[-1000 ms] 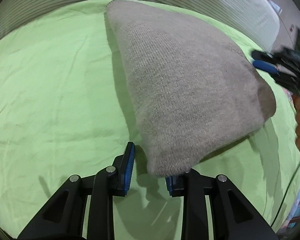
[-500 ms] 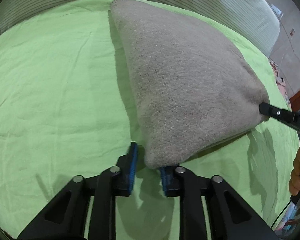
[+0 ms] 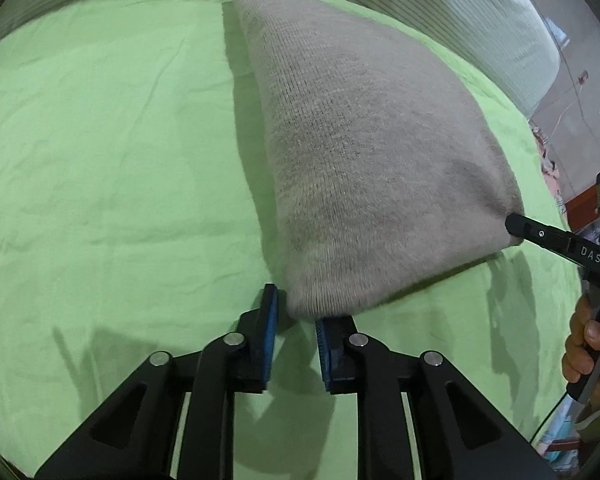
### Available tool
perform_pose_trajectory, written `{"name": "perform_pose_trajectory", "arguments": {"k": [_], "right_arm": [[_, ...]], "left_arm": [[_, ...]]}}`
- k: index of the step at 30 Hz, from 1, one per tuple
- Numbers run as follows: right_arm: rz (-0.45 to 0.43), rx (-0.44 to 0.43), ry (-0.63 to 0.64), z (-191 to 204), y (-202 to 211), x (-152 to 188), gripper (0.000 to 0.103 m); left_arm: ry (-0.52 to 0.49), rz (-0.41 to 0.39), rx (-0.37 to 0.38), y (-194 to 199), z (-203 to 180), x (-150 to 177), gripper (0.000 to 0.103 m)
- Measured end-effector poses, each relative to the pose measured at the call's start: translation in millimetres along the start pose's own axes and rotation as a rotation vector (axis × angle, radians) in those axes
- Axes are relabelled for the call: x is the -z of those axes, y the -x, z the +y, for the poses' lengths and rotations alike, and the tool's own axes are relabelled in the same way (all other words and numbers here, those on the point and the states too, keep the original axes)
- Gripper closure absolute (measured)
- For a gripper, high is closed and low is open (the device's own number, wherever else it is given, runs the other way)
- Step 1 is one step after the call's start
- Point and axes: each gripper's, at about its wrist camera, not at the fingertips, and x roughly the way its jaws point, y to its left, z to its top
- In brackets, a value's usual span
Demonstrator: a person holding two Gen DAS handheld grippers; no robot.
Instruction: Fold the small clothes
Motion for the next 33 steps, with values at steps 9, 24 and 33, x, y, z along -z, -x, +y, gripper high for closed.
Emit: {"name": "perform_pose_trajectory", "arguments": {"k": [9, 24, 33], "right_arm": [[-0.115, -0.077, -0.121, -13.6, 30.6, -15.1, 0.063], [-0.122, -0.138, -0.152, 5.3, -7.7, -76.5, 0.043], [-0.073, -0.159, -0.187, -10.2, -30.1, -94.4, 0.041]], "left_arm": [[0.054, -0.107, 0.092, 61.3, 13.2, -8.2, 0.043], [0.234, -0.076, 0.158, 26.1, 24.5, -76.1, 0.031], [0.255, -0.054, 0.145, -4.1, 27.7, -107.3, 0.021]]}}
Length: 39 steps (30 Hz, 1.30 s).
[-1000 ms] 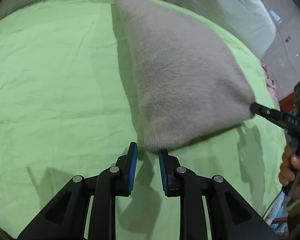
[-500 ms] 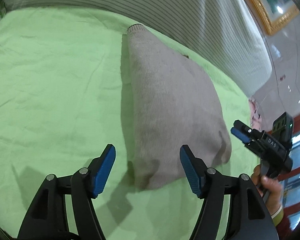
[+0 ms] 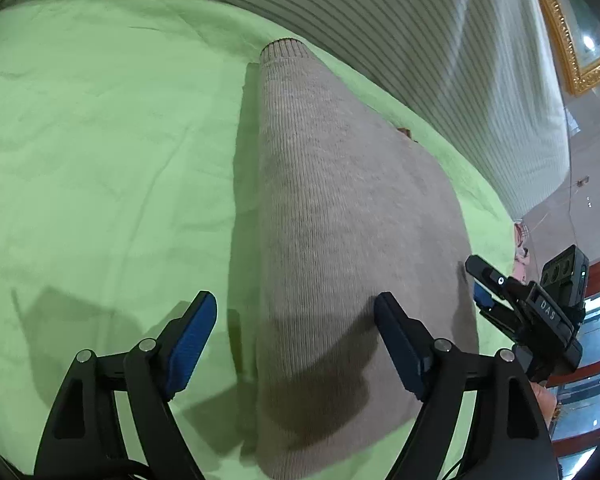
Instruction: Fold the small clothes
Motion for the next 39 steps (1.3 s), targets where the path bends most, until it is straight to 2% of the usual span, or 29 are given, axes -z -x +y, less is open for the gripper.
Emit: {"name": "perform_pose_trajectory", "arguments": {"k": [6, 14, 16, 17, 18, 19, 20, 21, 24, 27, 30, 35, 39], "right_arm": [[0.036, -0.019, -0.007, -7.2, -9.3, -1.0, 0.040], [0.047, -0.018, 0.014, -10.6, -16.3, 0.2, 0.038], [0.053, -0.031, -0.008, -11.8, -17.7, 0.0, 0.038], [0.060, -0.034, -0.013, -11.8, -18.0, -0.6, 0.038], [0.071, -0.031, -0.007, -9.9, -18.8, -0.7, 0.041], [0.095, -0.034, 0.007, -5.9, -21.2, 0.4, 0.045], [0.110, -0.038, 0.014, -3.3, -23.3, 1.1, 0.059], [0.120, -0.027, 0.029, 1.9, -24.1, 3.8, 0.064], [0.099, -0.020, 0.058, 14.1, -15.1, 8.4, 0.071], [0.079, -0.087, 0.037, 20.9, -0.9, 12.6, 0.073], [0.089, -0.115, 0.064, 37.7, 8.5, 24.6, 0.074], [0.108, -0.205, 0.120, 76.9, 16.8, 58.3, 0.074], [0.145, -0.266, 0.168, 112.5, 12.3, 96.5, 0.074]], "left_arm": [[0.020, 0.024, 0.039, -21.4, 0.2, -14.9, 0.018], [0.090, 0.050, 0.116, -48.3, 10.3, -13.0, 0.020], [0.072, 0.042, 0.117, -47.9, 10.8, -11.4, 0.027], [0.061, 0.045, 0.148, -48.3, 9.8, -11.6, 0.041], [0.064, 0.050, 0.153, -48.7, 9.5, -11.5, 0.042], [0.068, 0.049, 0.153, -48.3, 10.2, -11.3, 0.044], [0.068, 0.045, 0.155, -46.9, 11.1, -10.6, 0.048], [0.065, 0.040, 0.155, -45.2, 11.3, -9.7, 0.052], [0.061, 0.022, 0.178, -33.9, 11.9, -5.3, 0.058], [0.057, 0.003, 0.200, -16.0, 11.0, 0.0, 0.060], [0.041, -0.036, 0.198, 13.9, 15.0, 9.5, 0.061], [0.041, -0.089, 0.191, 74.0, 44.6, 35.7, 0.061], [0.043, -0.129, 0.153, 123.4, 74.7, 63.5, 0.061]]}}
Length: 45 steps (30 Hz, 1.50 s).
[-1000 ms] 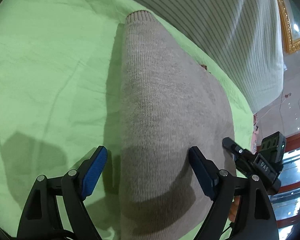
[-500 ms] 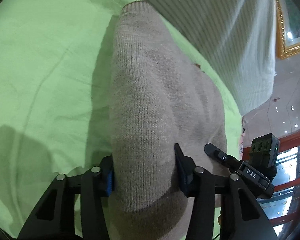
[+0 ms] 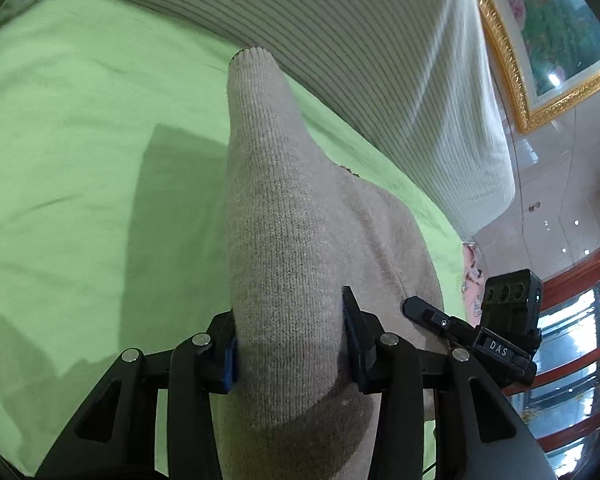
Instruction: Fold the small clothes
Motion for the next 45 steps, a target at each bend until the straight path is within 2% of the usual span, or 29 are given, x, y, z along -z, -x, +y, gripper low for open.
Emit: {"name": "perform_pose_trajectory", "arguments": {"k": [3, 8, 13, 19, 24, 26, 36, 45], "right_arm": [[0.035, -0.026, 0.016, 18.9, -19.7, 19.5, 0.074], [0.098, -0.012, 0.058, 30.6, -46.2, 45.4, 0.074], [0.121, 0.027, 0.058, 25.0, -62.7, 54.0, 0.075], [0.124, 0.054, 0.019, 11.8, -70.2, 56.6, 0.074], [0.141, 0.072, 0.006, 14.3, -77.2, 53.3, 0.063], [0.136, 0.077, 0.004, 15.7, -72.2, 53.0, 0.060], [0.025, 0.085, -0.026, 24.6, -10.9, 58.6, 0.059], [0.062, 0.115, 0.043, 42.8, 23.8, 118.0, 0.059]], "left_arm": [[0.005, -0.016, -0.028, 36.0, 22.9, 17.6, 0.061], [0.021, -0.016, -0.074, 62.4, 56.1, 38.4, 0.061], [0.028, 0.006, -0.113, 47.1, 73.1, 54.3, 0.061], [0.041, 0.000, -0.147, 34.2, 82.2, 58.7, 0.054], [0.044, 0.006, -0.180, 32.0, 88.6, 62.2, 0.044], [0.048, 0.007, -0.208, 35.6, 87.0, 60.4, 0.039], [-0.024, 0.006, -0.259, 90.2, 75.1, 91.4, 0.035], [-0.132, 0.101, -0.308, 121.4, 69.2, 159.8, 0.034]]}}
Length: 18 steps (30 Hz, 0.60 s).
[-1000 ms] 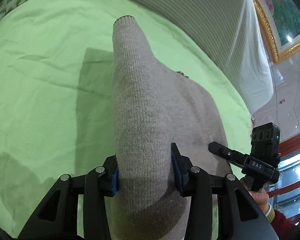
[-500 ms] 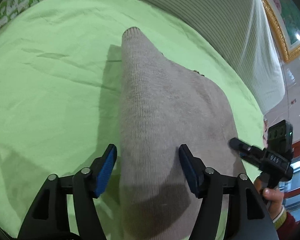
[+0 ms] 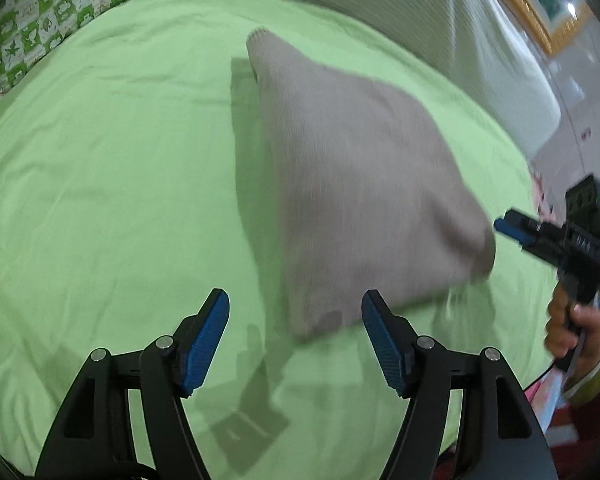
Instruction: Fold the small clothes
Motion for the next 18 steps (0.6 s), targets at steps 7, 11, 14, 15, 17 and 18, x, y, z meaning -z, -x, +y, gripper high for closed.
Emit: {"name": "perform_pose_trajectory", "arguments": {"k": [7, 11, 14, 15, 17, 18], "right_arm": [[0.045, 0.046, 0.016, 2.1, -15.0, 27.3, 0.059], [0.038, 0.063, 0.055, 12.9, -20.7, 26.9, 0.059], [0.038, 0.081, 0.093, 20.6, -24.4, 27.3, 0.059], [0.044, 0.088, 0.104, 22.3, -26.9, 27.5, 0.060], [0.077, 0.116, 0.132, 23.0, -35.3, 28.4, 0.083], [0.090, 0.126, 0.136, 23.3, -37.4, 28.3, 0.096]], "left_arm": [[-0.102, 0.024, -0.087, -18.0, -15.6, 24.5, 0.034], [-0.110, -0.023, -0.123, -23.8, -23.7, 13.0, 0.039], [-0.125, -0.041, -0.130, -26.8, -30.6, 7.1, 0.059], [-0.133, -0.037, -0.126, -30.1, -34.7, 2.6, 0.072], [-0.169, -0.032, -0.139, -35.5, -42.8, 3.2, 0.080], [-0.189, -0.035, -0.154, -36.5, -46.5, 4.2, 0.083]]}}
